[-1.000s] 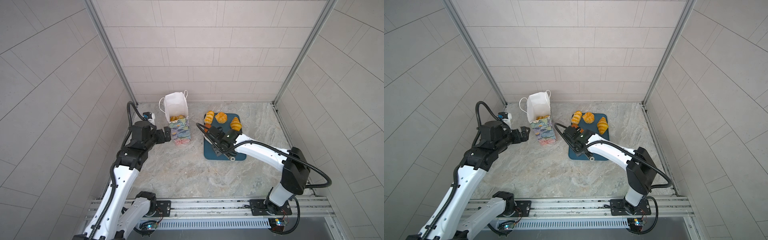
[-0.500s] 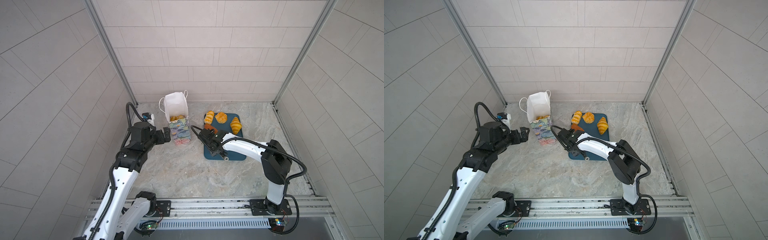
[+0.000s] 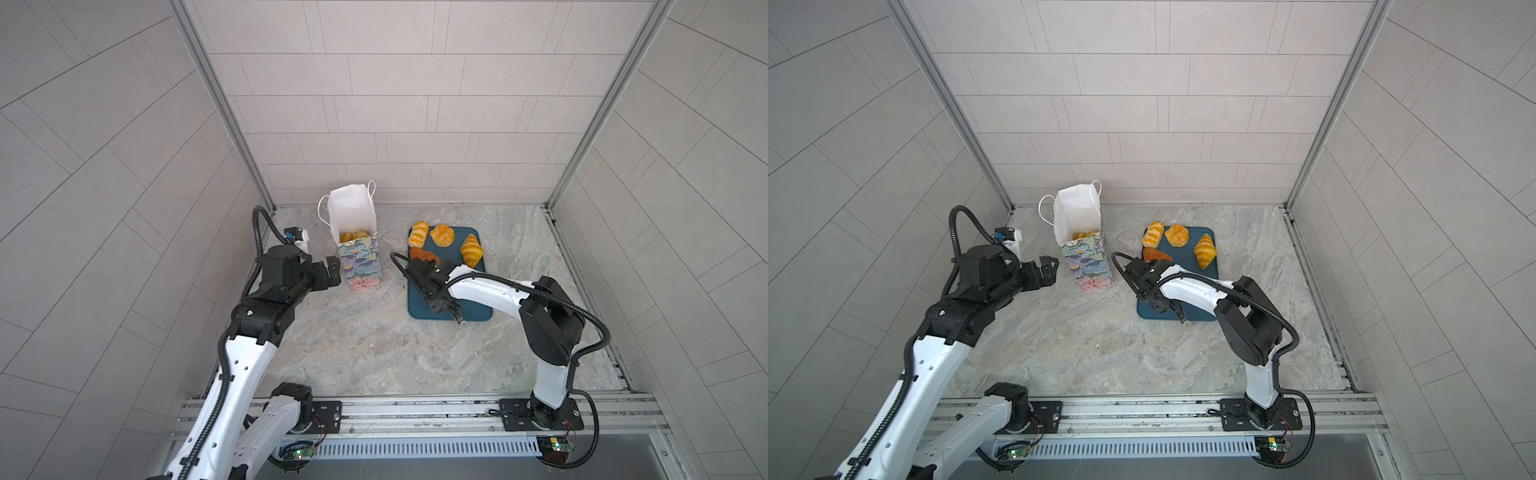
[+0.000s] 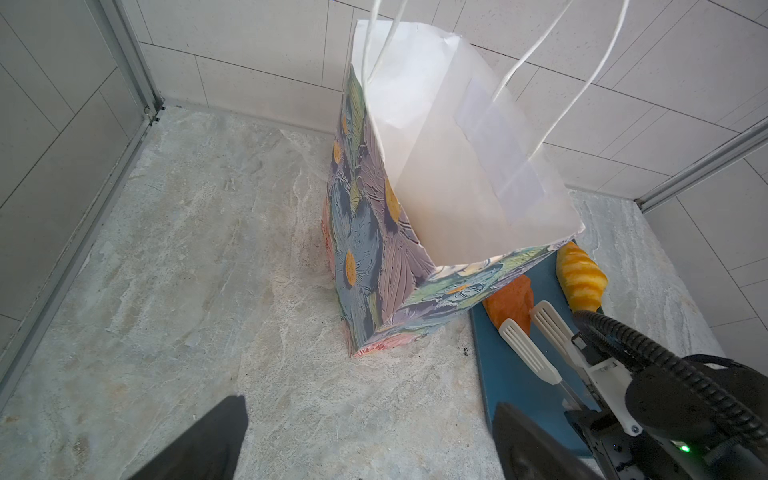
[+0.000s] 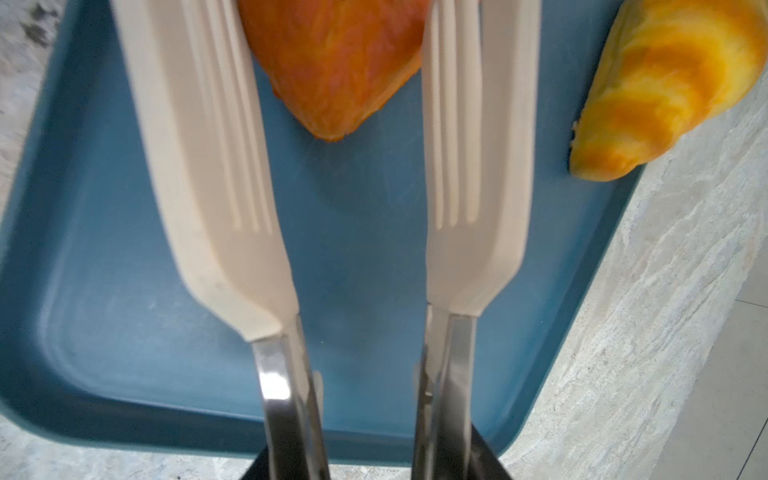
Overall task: Place the fake bread into the paper bag
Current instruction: 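Lower the tongs with the right gripper around the orange triangular pastry and close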
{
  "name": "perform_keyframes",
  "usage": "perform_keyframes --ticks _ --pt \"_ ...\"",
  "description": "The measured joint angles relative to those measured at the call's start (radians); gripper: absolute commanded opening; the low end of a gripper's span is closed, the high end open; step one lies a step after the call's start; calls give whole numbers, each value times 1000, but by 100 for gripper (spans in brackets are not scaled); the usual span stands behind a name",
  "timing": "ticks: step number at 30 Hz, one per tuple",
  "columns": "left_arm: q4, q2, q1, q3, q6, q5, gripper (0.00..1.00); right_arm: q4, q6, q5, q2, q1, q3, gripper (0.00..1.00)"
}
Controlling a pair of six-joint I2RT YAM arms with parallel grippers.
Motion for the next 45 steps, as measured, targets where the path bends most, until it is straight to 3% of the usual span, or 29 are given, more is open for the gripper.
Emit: perform_keyframes --ticks 10,22,40,45 --pt "0 0 0 -5 -1 0 100 -23 -21 -2 -89 -21 -11 51" --pt "2 -1 0 -13 -8 0 100 -25 -19 -5 -94 5 -8 55" --pt "-4 -17 0 -22 -11 -11 100 -33 26 79 54 6 81 56" --pt "-4 -17 0 -22 -11 -18 100 -45 27 98 60 6 92 50"
